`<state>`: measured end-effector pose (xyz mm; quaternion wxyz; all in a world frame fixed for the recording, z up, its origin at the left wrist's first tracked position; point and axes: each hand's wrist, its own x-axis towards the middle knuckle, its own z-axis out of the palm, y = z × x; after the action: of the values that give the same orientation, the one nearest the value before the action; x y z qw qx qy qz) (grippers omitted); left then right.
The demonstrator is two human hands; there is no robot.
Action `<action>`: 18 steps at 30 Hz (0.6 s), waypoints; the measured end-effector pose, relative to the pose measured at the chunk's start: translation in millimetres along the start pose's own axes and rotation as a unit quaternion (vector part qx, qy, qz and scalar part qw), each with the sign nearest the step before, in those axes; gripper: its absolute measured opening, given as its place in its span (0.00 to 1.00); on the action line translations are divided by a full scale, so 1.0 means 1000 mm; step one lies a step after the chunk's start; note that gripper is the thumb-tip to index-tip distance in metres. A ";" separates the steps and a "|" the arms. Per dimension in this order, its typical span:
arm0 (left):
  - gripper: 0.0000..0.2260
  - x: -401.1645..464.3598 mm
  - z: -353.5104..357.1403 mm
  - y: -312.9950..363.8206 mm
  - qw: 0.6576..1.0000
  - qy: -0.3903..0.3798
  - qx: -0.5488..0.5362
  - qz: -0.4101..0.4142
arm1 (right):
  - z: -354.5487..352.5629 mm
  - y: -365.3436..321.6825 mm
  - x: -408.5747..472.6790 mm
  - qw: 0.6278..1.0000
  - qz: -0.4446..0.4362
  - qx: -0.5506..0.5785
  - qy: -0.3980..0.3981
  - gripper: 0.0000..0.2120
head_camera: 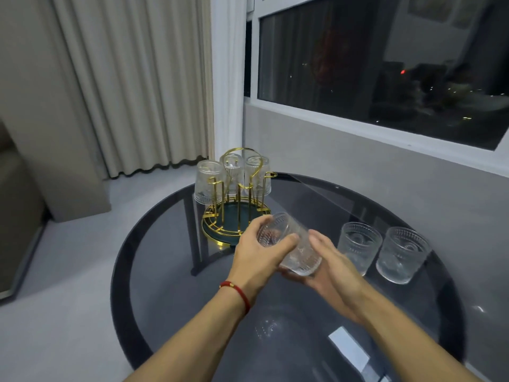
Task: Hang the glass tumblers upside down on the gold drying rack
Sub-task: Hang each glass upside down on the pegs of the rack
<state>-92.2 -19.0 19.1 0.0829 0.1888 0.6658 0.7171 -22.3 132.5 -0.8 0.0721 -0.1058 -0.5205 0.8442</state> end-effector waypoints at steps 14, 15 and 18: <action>0.34 0.045 -0.059 -0.087 0.848 -0.035 0.519 0.104 | 0.056 -0.106 0.087 0.835 -0.250 -0.438 0.220 0.34; 0.35 0.045 -0.057 -0.092 0.836 -0.041 0.537 0.107 | 0.062 -0.114 0.096 0.820 -0.259 -0.466 0.207 0.34; 0.36 0.044 -0.054 -0.099 0.815 -0.038 0.567 0.114 | 0.078 -0.127 0.119 0.772 -0.255 -0.555 0.179 0.35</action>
<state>-166.5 -42.6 -73.8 -0.0959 0.3045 0.9244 0.2087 -155.7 149.3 134.2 0.3049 -0.1398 -0.8841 0.3254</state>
